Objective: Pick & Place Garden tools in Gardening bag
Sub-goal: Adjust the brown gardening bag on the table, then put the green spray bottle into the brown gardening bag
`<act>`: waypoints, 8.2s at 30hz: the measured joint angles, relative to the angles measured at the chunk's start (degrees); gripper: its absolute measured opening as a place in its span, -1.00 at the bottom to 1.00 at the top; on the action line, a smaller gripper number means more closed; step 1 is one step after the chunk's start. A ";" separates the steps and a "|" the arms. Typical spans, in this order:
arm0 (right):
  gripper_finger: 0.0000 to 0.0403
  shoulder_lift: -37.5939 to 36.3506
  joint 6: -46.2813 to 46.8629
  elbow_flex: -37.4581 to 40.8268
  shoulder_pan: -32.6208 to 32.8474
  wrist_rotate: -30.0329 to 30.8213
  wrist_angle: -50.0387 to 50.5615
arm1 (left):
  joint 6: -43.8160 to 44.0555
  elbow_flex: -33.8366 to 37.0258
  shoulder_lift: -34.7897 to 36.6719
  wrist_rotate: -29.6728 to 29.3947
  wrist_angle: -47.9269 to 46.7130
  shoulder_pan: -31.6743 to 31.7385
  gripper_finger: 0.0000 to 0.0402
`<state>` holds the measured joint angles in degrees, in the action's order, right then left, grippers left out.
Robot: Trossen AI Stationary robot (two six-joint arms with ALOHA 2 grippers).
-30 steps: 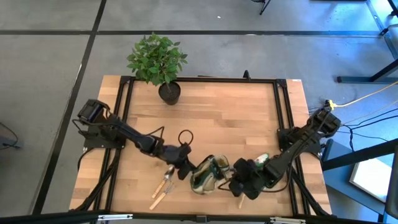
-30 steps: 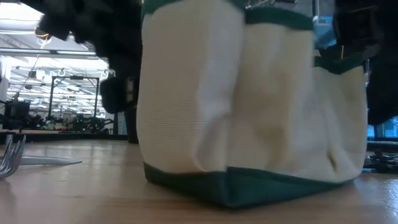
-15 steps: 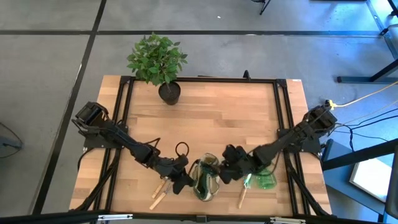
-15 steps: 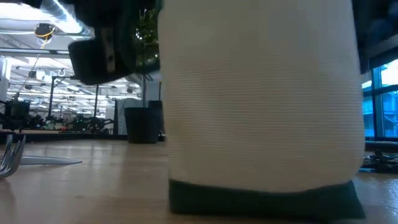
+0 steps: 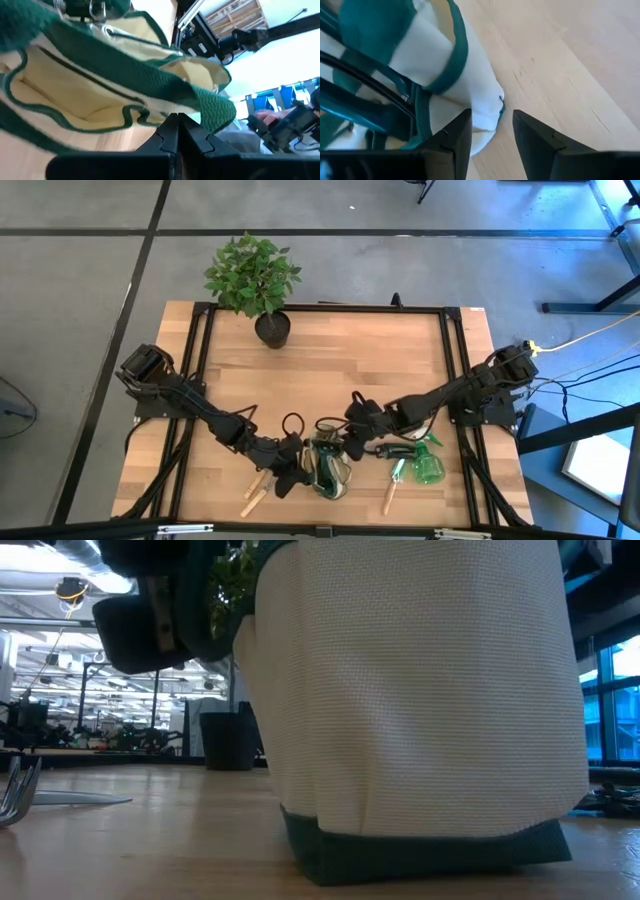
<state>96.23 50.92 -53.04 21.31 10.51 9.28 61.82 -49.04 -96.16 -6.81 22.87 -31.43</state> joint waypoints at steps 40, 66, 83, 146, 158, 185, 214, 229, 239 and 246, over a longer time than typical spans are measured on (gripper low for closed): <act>-0.29 -21.35 8.55 -0.02 6.56 -15.49 13.24 | -7.09 0.00 10.40 -19.03 -22.73 2.64 -0.98; -0.29 -21.35 19.06 -0.02 16.30 -11.57 21.81 | -9.18 0.00 10.24 -21.03 -9.93 15.91 -0.98; -0.29 -21.35 22.17 -0.02 16.30 -10.11 21.73 | -9.22 0.00 10.03 -22.60 0.31 17.10 -0.98; 0.41 -9.97 -2.36 0.00 18.83 -3.19 34.33 | -9.01 0.00 10.03 -17.50 -2.10 16.17 -0.98; 0.41 -9.97 -2.98 0.00 18.83 -3.20 34.24 | -9.03 0.00 10.03 -17.52 -2.12 16.17 -0.98; 0.41 -9.99 -2.98 0.00 18.83 -3.18 34.00 | -9.05 0.00 10.03 -17.54 -2.15 16.17 -0.98; 0.41 -9.99 7.69 0.00 17.40 -5.41 34.22 | -9.63 0.00 10.03 -17.57 -3.47 16.18 -0.98; 0.41 -10.25 17.24 -5.49 9.58 -17.04 42.04 | -9.62 0.00 10.03 -17.48 -3.45 17.02 -0.98; 0.28 -10.26 33.76 -8.03 3.39 -31.24 56.48 | -9.57 0.00 10.03 -17.49 -3.45 17.00 -0.98; 0.24 -9.86 35.63 -4.23 3.36 -34.77 56.16 | -10.02 0.00 10.03 -17.51 -3.44 16.65 -0.98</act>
<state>86.37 86.55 -57.26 24.67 -24.25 65.44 51.80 -49.04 -86.13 -24.32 19.43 -14.78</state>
